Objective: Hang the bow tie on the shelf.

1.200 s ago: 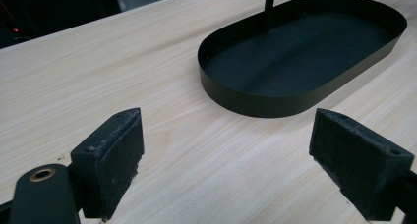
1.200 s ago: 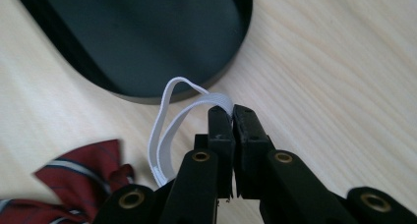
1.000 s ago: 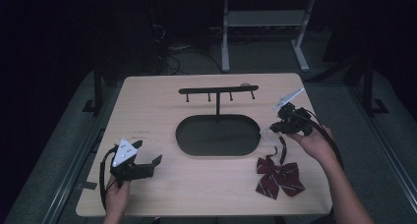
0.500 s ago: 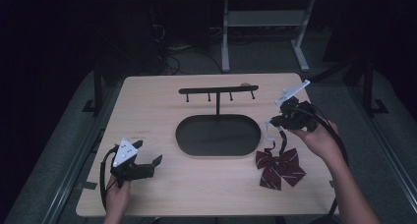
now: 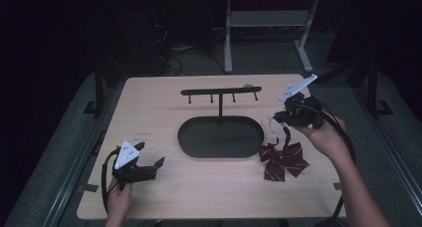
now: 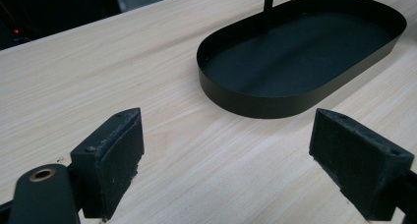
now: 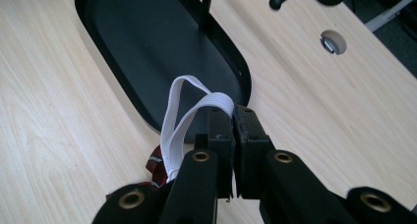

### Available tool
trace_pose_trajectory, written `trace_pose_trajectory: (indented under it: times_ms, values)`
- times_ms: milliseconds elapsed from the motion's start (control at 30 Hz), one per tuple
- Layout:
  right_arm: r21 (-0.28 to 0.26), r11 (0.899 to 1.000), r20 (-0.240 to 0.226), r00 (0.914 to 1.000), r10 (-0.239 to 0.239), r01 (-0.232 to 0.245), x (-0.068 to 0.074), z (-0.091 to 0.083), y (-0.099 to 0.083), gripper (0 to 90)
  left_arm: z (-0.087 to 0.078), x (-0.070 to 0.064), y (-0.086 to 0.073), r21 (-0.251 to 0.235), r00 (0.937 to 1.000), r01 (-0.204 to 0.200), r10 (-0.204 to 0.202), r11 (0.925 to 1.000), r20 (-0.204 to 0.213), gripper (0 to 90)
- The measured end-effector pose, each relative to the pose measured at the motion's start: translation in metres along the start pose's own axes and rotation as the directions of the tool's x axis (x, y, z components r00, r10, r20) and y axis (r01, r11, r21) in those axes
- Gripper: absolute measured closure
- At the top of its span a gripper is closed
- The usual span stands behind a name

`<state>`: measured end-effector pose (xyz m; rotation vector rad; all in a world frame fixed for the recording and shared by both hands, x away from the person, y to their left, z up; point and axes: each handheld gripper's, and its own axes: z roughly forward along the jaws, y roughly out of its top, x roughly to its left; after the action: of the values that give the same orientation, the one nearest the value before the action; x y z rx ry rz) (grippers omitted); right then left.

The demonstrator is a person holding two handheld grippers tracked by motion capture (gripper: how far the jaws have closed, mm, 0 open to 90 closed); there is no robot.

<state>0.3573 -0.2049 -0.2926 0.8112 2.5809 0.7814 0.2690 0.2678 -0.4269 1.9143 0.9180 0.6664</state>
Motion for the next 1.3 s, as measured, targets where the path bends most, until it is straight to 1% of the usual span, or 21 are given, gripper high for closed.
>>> trace_pose_trajectory:
  times_ms: [333, 533, 767, 933, 1100, 1167, 1300]
  values:
    - [-0.01, 1.0, 0.003, 0.9998, -0.018, 0.018, 0.001, -0.006, 0.015, 87.3, 0.0, 0.0, 0.0, -0.003, 1.0, 0.0, 0.0, 1.0, 0.0, 13.0]
    - [-0.015, 1.0, 0.002, 0.9997, -0.025, 0.025, 0.0, -0.005, 0.022, 87.3, 0.0, 0.0, 0.0, -0.003, 1.0, 0.0, 0.0, 1.0, 0.0, 13.0]
    - [-0.022, 1.0, -0.008, 0.9998, -0.017, 0.017, -0.006, -0.005, 0.034, 87.3, 0.0, 0.0, 0.0, -0.01, 1.0, 0.007, -0.007, 0.9999, 0.001, 12.9]
    - [-0.02, 1.0, -0.001, 0.9997, -0.024, 0.024, -0.009, -0.004, 0.042, 87.3, 0.0, 0.001, 0.0, -0.011, 0.9999, 0.015, -0.015, 0.9998, 0.0, 12.9]
    - [-0.021, 0.999, -0.005, 0.9996, -0.026, 0.026, -0.012, 0.0, 0.049, 87.3, 0.0, 0.001, 0.0, -0.011, 0.9999, 0.017, -0.017, 0.9998, 0.001, 12.9]
    - [-0.02, 1.0, -0.005, 0.9997, -0.024, 0.024, -0.013, 0.001, 0.051, 87.3, 0.0, 0.002, 0.0, -0.01, 1.0, 0.007, -0.007, 0.9999, 0.0, 12.9]
    - [-0.019, 1.0, -0.009, 0.9999, -0.014, 0.013, -0.016, 0.002, 0.055, 87.3, 0.0, 0.002, 0.0, -0.005, 0.9999, 0.014, -0.014, 0.9999, 0.0, 13.0]
